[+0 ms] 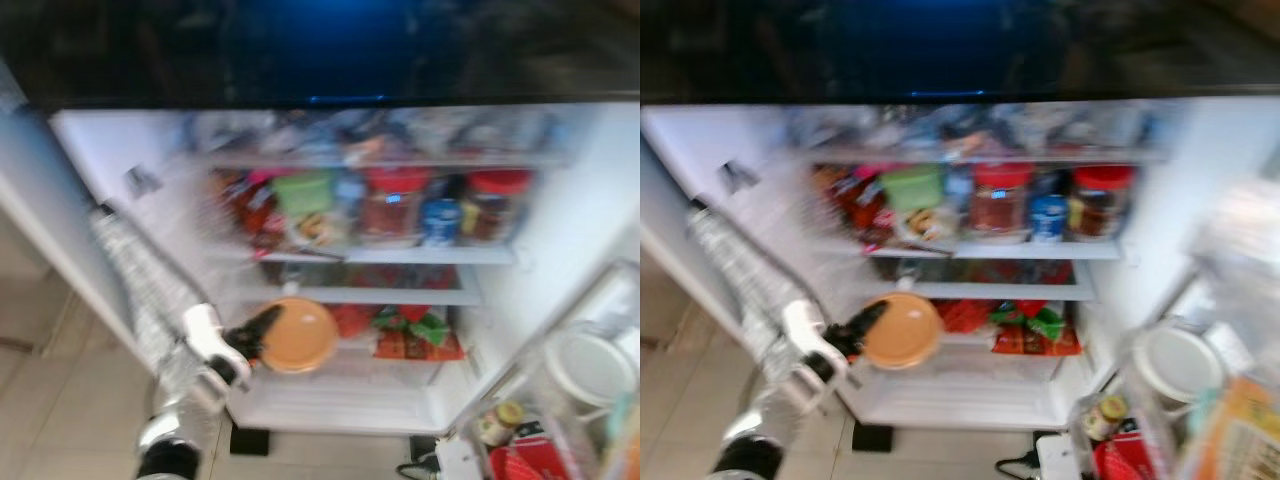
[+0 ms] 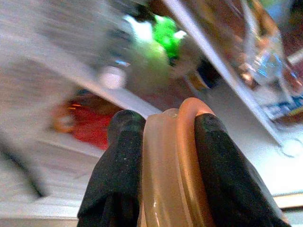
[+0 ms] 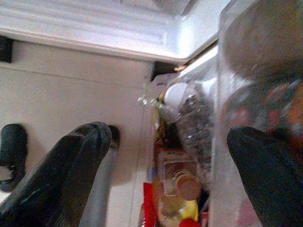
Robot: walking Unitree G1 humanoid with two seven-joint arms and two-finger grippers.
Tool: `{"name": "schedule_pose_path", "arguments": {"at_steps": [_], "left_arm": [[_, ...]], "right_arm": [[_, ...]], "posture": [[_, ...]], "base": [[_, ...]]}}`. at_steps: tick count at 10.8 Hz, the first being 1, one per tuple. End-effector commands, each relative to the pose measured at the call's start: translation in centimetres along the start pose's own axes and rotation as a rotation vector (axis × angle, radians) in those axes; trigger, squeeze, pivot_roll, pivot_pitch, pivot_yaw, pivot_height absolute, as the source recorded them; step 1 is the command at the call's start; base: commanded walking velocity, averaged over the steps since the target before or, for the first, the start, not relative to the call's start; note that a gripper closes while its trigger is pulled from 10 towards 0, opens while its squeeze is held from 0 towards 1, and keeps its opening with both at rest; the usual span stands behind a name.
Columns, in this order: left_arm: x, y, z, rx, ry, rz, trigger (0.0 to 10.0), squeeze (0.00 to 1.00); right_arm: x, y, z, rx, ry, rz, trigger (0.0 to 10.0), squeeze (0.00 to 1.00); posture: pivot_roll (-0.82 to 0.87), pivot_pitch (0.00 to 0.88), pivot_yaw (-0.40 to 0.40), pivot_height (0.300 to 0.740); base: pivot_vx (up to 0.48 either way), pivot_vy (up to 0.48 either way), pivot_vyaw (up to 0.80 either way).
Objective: Restocking fridge
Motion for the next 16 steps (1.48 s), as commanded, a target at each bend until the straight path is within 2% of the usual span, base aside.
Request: {"name": "schedule_pose_path", "arguments": {"at_steps": [1, 4, 8, 16], "left_arm": [[0.0, 0.1, -0.1, -0.002, -0.001, 0.002, 10.0, 0.00], [0.0, 0.1, -0.2, 0.003, 0.000, 0.000, 10.0, 0.00], [0.0, 0.1, -0.3, 0.002, 0.004, 0.003, 10.0, 0.00], [0.0, 0.0, -0.4, 0.006, 0.001, -0.001, 10.0, 0.00]], "right_arm": [[-0.5, 0.8, 0.1, -0.031, -0.019, 0.009, 10.0, 0.00], [-0.9, 0.6, 0.1, -0.024, -0.044, -0.008, 10.0, 0.00], [-3.5, -0.4, -0.1, 0.014, -0.172, -0.065, 10.0, 0.00], [-6.9, -0.9, -0.5, 0.032, -0.287, -0.050, 10.0, 0.00]], "posture": [[0.03, 0.000, 0.018, 0.740], [0.03, 0.000, 0.018, 0.740], [0.03, 0.000, 0.016, 0.740], [0.03, 0.000, 0.015, 0.740]], "base": [[0.000, 0.000, 0.00], [0.000, 0.000, 0.00], [0.000, 0.000, 0.00], [0.000, 0.000, 0.00]]}}
Point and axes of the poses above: a point about 5 cm out from each wrist's last joint towards the gripper, its own z axis pointing out of the wrist towards the gripper, its own y axis along the axis of the wrist's last joint, x = y × z, the point moved 3 cm from there along z, pointing out of the wrist towards the gripper, and after that the axes turned 3 degrees about z, right-handed, at the moved point
